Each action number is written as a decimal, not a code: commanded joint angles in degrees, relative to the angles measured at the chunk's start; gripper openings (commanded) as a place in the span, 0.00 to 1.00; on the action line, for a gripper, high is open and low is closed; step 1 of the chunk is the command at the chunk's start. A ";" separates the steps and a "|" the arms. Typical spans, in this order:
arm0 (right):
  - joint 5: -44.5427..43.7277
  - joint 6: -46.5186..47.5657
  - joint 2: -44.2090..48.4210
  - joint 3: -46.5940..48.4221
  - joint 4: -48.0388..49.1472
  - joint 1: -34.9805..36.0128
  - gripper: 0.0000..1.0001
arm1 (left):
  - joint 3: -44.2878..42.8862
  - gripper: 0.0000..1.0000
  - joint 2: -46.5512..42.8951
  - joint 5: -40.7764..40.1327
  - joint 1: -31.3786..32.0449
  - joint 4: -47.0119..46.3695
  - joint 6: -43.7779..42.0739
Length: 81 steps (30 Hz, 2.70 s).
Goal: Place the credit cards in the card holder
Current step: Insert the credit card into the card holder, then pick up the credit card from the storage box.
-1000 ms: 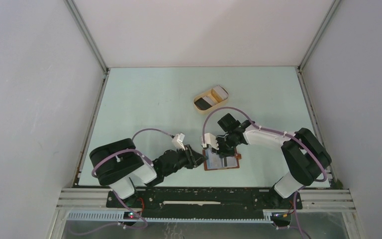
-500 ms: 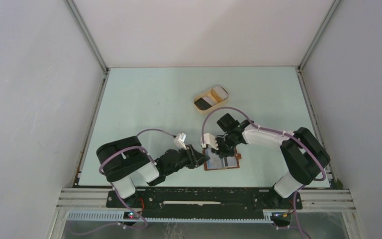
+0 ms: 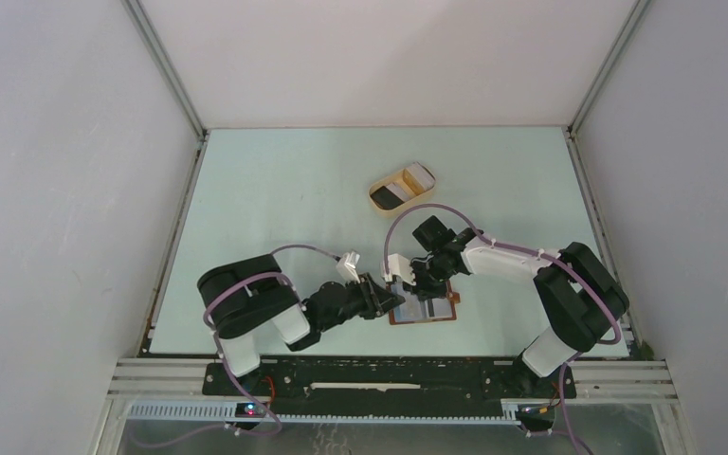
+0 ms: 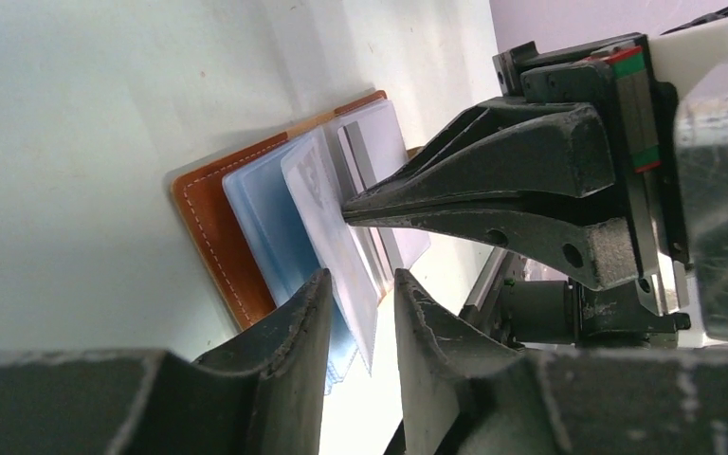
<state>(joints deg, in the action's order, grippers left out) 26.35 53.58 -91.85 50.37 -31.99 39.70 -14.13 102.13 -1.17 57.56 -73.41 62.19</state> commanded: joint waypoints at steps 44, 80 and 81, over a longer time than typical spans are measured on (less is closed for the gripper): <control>10.54 -3.72 18.52 1.75 -5.63 -14.82 0.25 | -14.43 0.39 5.92 7.63 0.80 4.34 2.40; -8.09 -20.42 -0.54 47.51 -12.66 -20.36 1.00 | -28.05 1.00 -35.69 -16.73 -15.63 47.24 -54.58; -9.52 -20.74 -3.79 50.53 -13.75 -19.70 1.00 | -26.73 1.00 -35.53 -16.87 -16.21 45.93 -54.51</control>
<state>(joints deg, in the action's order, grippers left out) 31.66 31.51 -85.60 90.87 -39.48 16.23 -40.21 65.80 -18.00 43.97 -24.82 10.83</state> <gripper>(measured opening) 0.993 0.996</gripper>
